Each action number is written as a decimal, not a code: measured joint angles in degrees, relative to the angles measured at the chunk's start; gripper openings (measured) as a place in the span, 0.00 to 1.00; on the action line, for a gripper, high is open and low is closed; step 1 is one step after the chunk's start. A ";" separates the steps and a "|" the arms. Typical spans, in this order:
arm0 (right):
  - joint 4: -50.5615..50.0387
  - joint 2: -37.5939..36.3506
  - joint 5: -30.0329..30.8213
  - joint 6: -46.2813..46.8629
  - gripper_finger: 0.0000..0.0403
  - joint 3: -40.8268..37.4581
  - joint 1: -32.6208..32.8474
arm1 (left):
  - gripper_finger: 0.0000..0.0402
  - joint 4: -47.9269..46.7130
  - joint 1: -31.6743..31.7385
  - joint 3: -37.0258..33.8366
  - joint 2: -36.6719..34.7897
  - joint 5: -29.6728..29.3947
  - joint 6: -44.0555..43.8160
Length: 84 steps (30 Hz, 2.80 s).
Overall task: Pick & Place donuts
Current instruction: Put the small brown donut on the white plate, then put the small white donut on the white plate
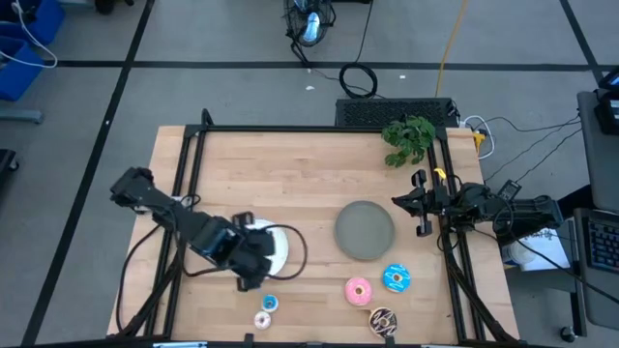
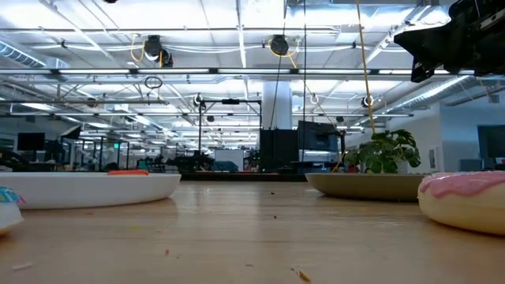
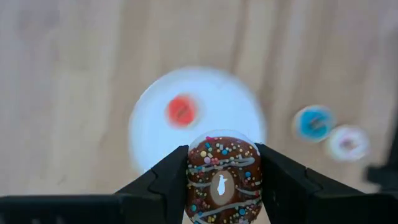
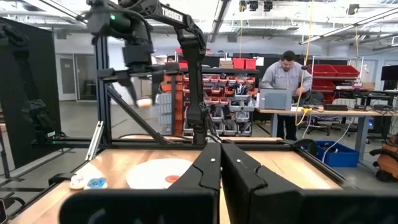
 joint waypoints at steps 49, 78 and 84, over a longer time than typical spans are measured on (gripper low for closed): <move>-0.93 0.24 -0.19 1.49 0.00 0.00 0.02 | 0.44 47.10 4.72 -51.58 -8.76 5.25 -6.20; -0.44 0.76 -0.19 1.27 0.00 -0.02 0.02 | 0.80 47.10 5.09 -52.28 -6.97 5.76 -4.06; -0.42 0.76 -0.17 0.22 0.00 -0.01 0.02 | 0.83 43.76 5.28 -47.13 -6.97 8.71 0.96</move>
